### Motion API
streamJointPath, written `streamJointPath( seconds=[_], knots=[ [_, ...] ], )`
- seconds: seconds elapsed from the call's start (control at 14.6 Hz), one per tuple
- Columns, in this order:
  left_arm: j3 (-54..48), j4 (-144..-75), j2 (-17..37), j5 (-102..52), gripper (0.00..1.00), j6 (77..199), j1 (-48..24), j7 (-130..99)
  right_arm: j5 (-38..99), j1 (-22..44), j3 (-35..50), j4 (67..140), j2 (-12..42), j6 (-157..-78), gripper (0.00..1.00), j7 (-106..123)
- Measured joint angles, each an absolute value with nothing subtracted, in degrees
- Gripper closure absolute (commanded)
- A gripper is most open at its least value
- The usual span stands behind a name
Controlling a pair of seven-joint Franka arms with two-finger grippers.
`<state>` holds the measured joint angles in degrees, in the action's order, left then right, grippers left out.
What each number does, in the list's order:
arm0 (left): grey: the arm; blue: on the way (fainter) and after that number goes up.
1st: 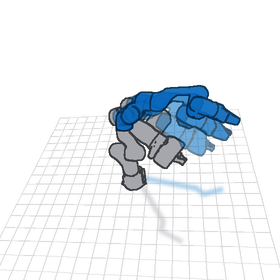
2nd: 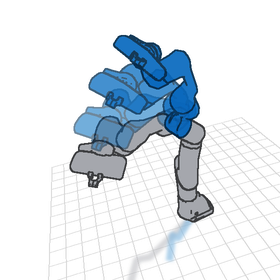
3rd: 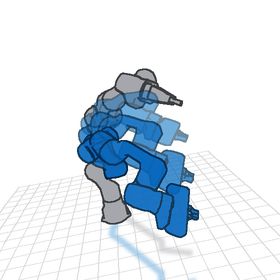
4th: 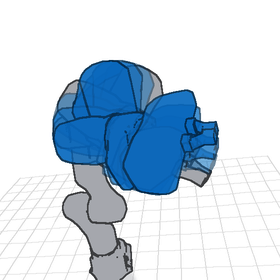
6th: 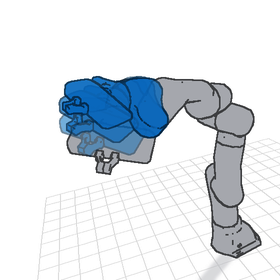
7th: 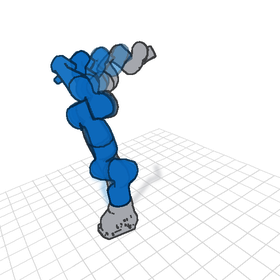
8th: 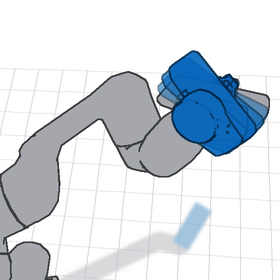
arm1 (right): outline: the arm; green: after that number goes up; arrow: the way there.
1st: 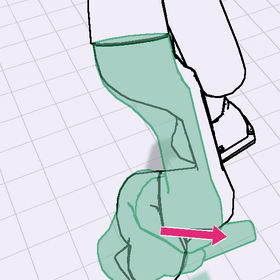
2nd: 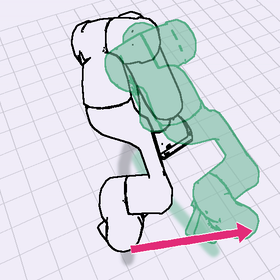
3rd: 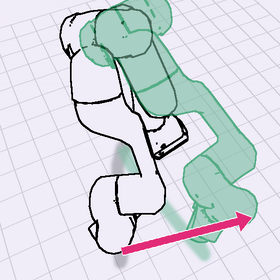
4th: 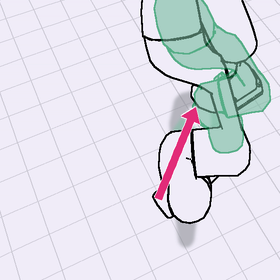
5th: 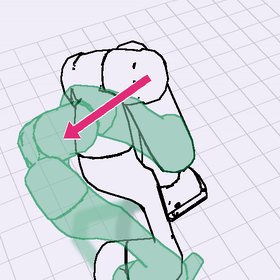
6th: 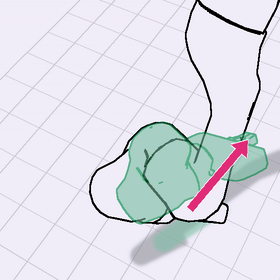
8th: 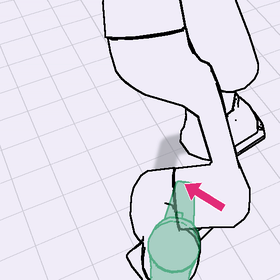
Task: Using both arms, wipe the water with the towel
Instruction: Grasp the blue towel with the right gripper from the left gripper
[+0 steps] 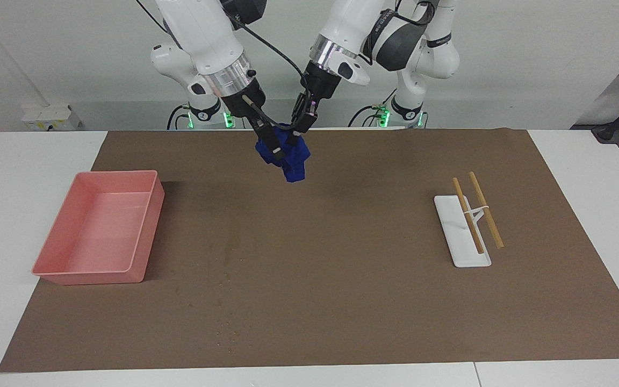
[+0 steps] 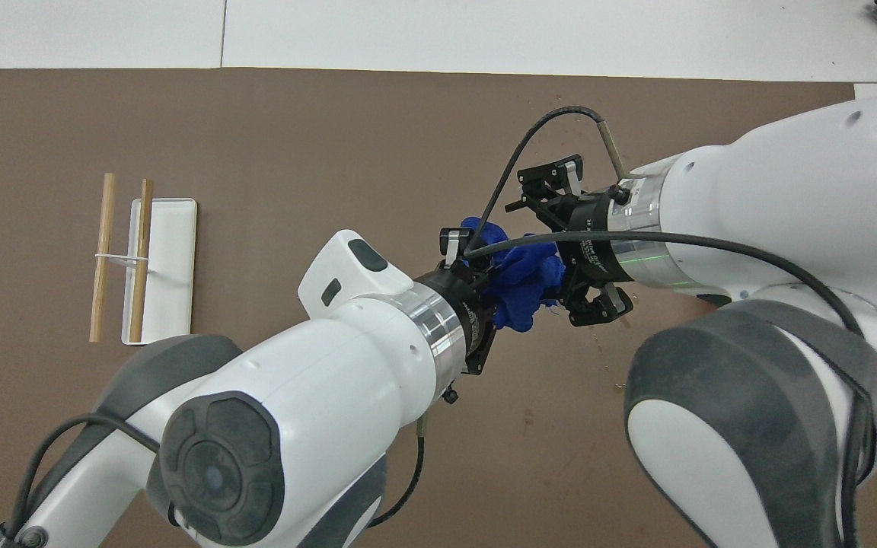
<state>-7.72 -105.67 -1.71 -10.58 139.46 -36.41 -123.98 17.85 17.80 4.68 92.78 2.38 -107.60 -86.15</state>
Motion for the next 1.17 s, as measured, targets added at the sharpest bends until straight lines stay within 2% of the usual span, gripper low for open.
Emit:
streamJointPath(
  seconds=[0.21,0.27,0.41,0.55,1.1,1.17],
  knots=[
    [-7.20,-105.78,-1.37,-10.58,1.00,140.31,-36.38,-123.98,17.85,17.73,4.46,93.25,2.38,-107.11,0.02,-86.15],
    [-7.12,-105.79,-1.31,-10.58,1.00,140.40,-36.38,-123.98,17.85,17.73,4.45,93.27,2.38,-106.85,0.13,-86.15],
    [-7.06,-105.80,-1.30,-10.58,1.00,140.61,-36.37,-123.99,17.85,17.73,4.45,93.28,2.37,-106.77,0.45,-86.15],
    [-7.01,-105.80,-1.30,-10.58,1.00,140.98,-36.34,-124.03,17.85,17.73,4.45,93.28,2.37,-106.71,0.98,-86.15],
    [-6.96,-105.80,-1.28,-10.58,1.00,141.77,-36.30,-124.19,17.85,17.62,4.38,93.30,2.32,-106.62,1.00,-86.19],
    [-6.96,-105.80,-1.26,-10.58,0.83,141.79,-36.29,-124.20,17.85,17.60,4.34,93.30,2.32,-106.63,1.00,-86.19]
  ],
)
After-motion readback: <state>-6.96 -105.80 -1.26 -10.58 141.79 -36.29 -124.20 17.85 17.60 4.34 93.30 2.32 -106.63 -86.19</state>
